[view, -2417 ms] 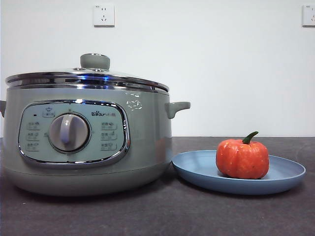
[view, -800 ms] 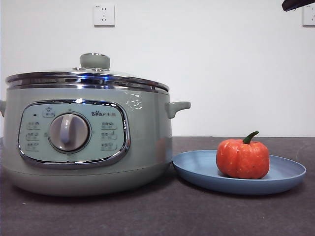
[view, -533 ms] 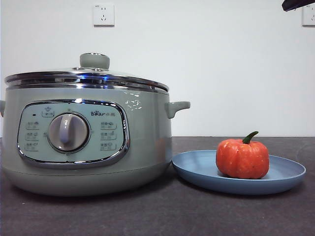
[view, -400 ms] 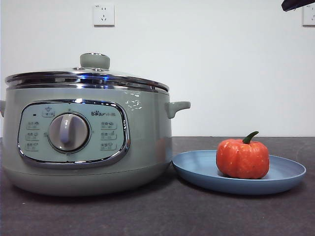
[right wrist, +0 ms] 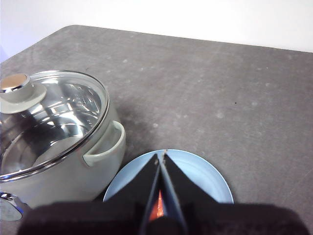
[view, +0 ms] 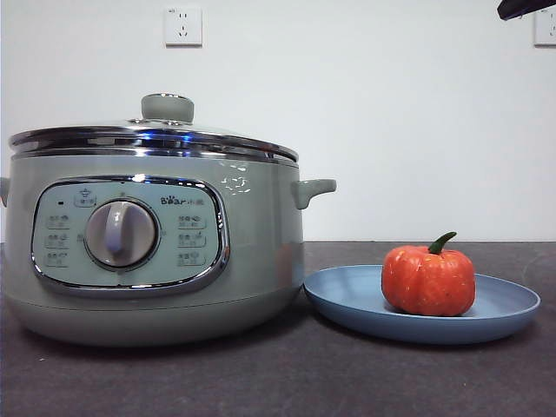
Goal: Take the pumpkin out from the steamer,put the pumpkin in the blue plate,close the lid
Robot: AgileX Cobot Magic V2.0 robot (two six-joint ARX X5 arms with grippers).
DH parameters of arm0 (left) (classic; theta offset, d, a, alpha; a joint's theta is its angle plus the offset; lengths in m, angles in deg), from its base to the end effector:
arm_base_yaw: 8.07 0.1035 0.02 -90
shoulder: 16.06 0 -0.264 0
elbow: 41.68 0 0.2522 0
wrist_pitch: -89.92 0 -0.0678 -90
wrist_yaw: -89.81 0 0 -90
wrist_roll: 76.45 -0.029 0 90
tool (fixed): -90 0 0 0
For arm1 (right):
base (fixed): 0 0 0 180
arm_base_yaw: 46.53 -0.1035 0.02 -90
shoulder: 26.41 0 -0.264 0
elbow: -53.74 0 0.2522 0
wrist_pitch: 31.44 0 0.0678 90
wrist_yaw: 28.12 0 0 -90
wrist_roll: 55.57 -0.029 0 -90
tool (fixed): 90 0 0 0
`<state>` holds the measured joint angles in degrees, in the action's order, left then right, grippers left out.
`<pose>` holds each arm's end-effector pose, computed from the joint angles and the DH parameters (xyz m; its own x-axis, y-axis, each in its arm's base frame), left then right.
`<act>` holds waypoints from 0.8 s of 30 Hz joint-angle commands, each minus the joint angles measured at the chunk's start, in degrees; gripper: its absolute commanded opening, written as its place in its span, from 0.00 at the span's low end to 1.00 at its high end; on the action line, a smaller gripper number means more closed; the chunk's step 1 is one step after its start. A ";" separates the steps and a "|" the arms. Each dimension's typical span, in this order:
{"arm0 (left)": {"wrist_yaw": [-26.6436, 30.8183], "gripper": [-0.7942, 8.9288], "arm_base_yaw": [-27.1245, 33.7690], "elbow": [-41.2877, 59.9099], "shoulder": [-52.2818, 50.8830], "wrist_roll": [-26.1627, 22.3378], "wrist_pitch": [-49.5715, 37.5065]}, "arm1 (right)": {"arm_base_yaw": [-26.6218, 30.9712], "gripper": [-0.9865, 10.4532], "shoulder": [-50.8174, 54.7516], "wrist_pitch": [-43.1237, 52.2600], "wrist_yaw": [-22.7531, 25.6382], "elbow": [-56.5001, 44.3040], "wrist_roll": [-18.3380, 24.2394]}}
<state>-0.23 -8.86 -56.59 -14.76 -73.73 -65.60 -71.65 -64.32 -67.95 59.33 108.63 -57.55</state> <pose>0.0962 -0.0013 0.1506 0.9820 -0.0142 -0.1886 0.0055 0.9989 -0.0467 0.1299 0.0623 0.3070 0.8336 0.4400 -0.3340 -0.4513 0.8911 0.0474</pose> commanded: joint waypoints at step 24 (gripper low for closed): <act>-0.20 0.08 0.15 0.48 -1.22 0.68 1.11 | -0.07 0.08 0.09 -0.09 -0.04 -0.26 -0.52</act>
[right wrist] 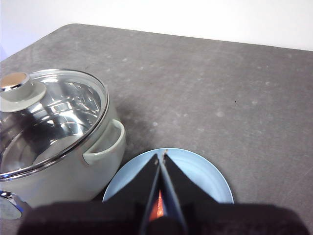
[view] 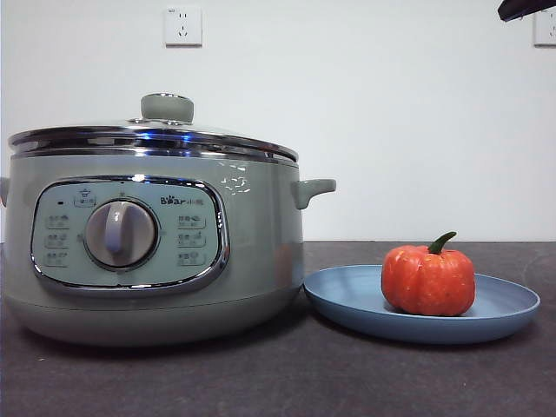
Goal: Take the pumpkin out from the steamer,put the pumpkin in the blue plate,close the lid
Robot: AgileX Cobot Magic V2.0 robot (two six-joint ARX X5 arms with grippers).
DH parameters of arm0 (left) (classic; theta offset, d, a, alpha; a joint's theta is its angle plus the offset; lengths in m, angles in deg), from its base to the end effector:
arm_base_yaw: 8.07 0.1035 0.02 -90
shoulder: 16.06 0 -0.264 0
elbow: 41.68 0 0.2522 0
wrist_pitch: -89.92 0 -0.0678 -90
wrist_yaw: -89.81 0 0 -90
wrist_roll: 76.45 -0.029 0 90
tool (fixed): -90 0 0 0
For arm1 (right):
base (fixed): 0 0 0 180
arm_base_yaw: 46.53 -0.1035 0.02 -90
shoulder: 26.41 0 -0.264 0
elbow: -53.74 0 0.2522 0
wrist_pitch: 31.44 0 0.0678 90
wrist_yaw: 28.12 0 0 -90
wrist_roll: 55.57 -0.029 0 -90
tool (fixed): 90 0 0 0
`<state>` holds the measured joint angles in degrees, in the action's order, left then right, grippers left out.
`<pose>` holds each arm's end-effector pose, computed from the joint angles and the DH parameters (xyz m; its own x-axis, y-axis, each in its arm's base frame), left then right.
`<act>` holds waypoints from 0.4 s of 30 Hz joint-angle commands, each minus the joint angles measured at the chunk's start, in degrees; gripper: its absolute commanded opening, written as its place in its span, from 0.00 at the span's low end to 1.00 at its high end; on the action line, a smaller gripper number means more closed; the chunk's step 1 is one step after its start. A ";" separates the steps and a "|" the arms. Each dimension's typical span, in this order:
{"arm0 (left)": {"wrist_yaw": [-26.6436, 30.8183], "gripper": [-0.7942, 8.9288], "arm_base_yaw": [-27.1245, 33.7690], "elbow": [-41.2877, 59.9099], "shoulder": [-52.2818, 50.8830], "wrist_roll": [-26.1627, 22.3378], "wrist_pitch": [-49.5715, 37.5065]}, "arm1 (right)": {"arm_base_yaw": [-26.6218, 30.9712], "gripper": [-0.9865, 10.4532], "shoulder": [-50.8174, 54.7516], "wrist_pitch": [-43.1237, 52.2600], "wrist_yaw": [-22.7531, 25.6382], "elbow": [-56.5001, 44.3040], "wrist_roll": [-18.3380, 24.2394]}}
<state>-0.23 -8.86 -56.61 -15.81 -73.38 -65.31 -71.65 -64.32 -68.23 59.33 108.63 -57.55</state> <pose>0.0953 -0.0013 0.1516 0.9844 -0.0143 -0.1752 0.0051 0.9986 -0.0528 0.1298 0.0623 0.3066 0.8321 0.4393 -0.3386 -0.4511 0.8912 0.0476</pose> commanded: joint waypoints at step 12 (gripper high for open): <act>-0.20 0.08 0.15 0.50 -0.17 0.33 0.83 | 15.50 0.08 13.38 17.75 -5.44 -13.00 10.25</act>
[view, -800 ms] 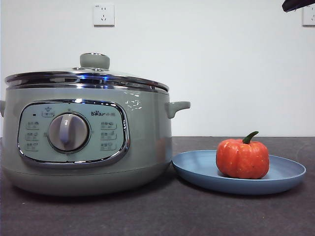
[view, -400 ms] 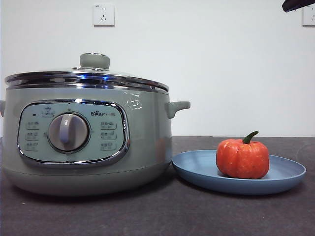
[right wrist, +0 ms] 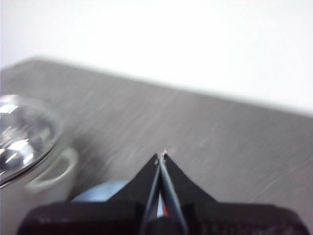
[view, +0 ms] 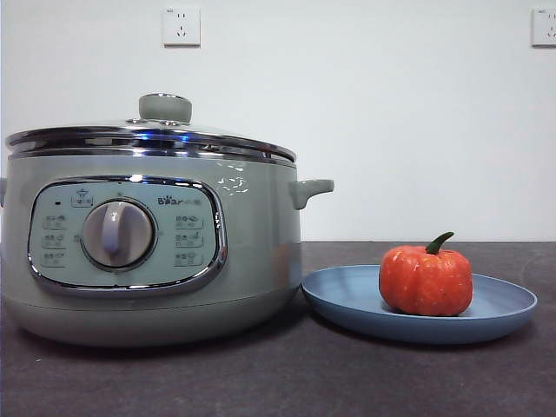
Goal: Take the pumpkin out from the steamer,put the pumpkin in the blue plate,close the lid
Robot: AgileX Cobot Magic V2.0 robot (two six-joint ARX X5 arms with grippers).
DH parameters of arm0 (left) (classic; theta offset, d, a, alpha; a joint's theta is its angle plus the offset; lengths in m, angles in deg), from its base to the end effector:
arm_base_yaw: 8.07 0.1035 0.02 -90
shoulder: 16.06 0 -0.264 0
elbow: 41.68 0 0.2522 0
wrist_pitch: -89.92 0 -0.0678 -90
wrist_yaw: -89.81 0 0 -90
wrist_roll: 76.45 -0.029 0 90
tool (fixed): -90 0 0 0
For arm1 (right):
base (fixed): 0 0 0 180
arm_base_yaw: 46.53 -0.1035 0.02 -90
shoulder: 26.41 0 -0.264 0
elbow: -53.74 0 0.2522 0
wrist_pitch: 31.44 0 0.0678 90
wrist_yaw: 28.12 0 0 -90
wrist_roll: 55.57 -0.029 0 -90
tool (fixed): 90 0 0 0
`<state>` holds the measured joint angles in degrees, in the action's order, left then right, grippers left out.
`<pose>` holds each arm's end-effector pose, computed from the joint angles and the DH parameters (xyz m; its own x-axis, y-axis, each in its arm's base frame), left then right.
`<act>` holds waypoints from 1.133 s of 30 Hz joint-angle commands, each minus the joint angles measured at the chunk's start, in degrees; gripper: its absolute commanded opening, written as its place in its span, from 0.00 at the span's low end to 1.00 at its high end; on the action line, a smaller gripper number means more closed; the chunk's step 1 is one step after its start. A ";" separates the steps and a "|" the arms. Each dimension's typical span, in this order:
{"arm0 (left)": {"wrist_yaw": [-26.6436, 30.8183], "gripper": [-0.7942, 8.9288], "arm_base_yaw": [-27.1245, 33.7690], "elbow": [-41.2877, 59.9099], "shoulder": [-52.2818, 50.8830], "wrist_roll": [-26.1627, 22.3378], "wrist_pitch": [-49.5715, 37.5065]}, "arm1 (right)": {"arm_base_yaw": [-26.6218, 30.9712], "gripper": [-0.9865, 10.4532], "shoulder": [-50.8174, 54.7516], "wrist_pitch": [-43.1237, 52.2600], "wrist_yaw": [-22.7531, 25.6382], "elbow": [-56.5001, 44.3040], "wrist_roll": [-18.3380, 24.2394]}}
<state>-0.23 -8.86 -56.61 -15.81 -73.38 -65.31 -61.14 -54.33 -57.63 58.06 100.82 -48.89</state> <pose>0.0953 -0.0013 0.1516 0.9844 -0.0143 -0.1752 0.0051 0.9986 -0.0528 0.1166 0.0324 0.2980 0.9415 0.3143 -0.1221 -0.3273 0.9388 -0.1074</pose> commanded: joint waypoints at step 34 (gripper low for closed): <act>-0.17 0.08 0.15 0.50 -0.17 0.33 0.83 | 10.78 0.08 27.34 7.41 -1.81 -32.74 -3.96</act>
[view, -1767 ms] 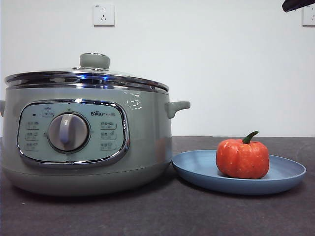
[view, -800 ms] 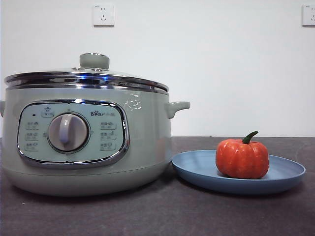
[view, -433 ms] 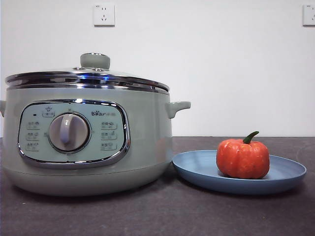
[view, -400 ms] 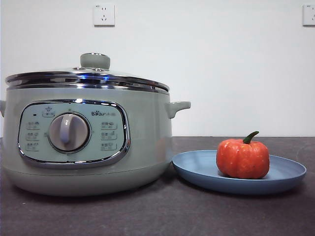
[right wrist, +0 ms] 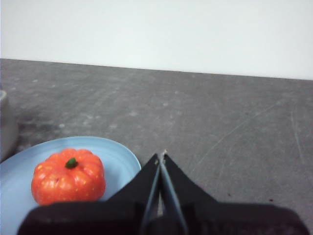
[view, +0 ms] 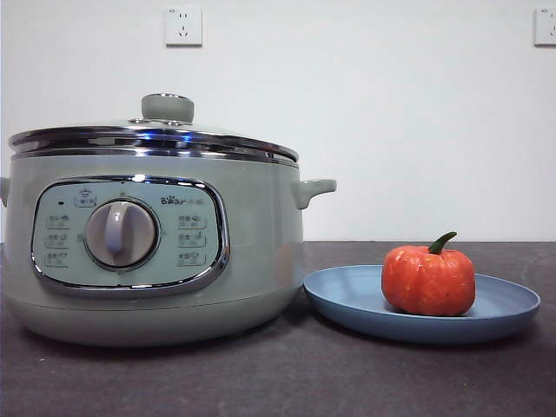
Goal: Take the pumpkin out from the steamer,put the pumpkin in the blue plate,close the lid
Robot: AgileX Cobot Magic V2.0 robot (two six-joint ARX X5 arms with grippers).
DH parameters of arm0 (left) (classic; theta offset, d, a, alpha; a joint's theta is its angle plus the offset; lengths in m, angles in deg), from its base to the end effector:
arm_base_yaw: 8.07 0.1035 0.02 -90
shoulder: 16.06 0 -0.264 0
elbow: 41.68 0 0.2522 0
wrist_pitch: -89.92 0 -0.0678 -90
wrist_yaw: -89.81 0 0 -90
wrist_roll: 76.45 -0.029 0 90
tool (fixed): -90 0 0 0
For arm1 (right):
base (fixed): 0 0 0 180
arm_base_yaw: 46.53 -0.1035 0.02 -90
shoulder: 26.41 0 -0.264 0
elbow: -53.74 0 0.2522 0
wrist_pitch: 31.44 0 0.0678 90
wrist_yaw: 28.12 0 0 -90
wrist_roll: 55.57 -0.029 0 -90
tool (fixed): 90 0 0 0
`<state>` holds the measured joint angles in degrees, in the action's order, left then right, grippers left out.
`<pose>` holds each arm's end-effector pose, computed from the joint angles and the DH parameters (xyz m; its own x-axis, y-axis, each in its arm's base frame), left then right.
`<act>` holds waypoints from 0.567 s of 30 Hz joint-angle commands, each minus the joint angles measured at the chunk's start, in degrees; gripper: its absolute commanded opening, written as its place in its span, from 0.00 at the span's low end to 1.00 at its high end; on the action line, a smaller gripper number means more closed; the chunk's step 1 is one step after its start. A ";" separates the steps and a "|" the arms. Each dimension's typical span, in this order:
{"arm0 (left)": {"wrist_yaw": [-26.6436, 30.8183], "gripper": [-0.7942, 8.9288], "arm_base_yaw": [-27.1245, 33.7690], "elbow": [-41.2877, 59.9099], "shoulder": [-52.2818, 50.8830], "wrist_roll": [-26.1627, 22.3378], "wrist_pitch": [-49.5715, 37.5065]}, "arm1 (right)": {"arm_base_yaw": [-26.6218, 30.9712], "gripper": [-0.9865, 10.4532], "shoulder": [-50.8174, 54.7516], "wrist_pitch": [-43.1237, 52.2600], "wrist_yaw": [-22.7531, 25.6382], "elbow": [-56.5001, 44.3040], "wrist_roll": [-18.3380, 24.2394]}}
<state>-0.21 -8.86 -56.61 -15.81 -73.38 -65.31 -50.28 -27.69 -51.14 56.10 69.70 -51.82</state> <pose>0.0953 -0.0013 0.1516 0.9844 -0.0139 -0.1752 0.0047 0.9986 -0.0528 0.0959 0.0092 0.1649 0.9824 0.1653 -0.0871 -0.1705 0.9837 -0.0564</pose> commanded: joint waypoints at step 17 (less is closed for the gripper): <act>-0.22 0.08 0.15 0.50 -0.17 0.33 0.83 | -0.07 0.08 0.07 -4.26 0.20 -1.68 -0.85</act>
<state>-0.23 -8.86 -56.61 -15.81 -73.38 -65.29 -50.28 -27.49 -54.70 56.16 68.47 -52.37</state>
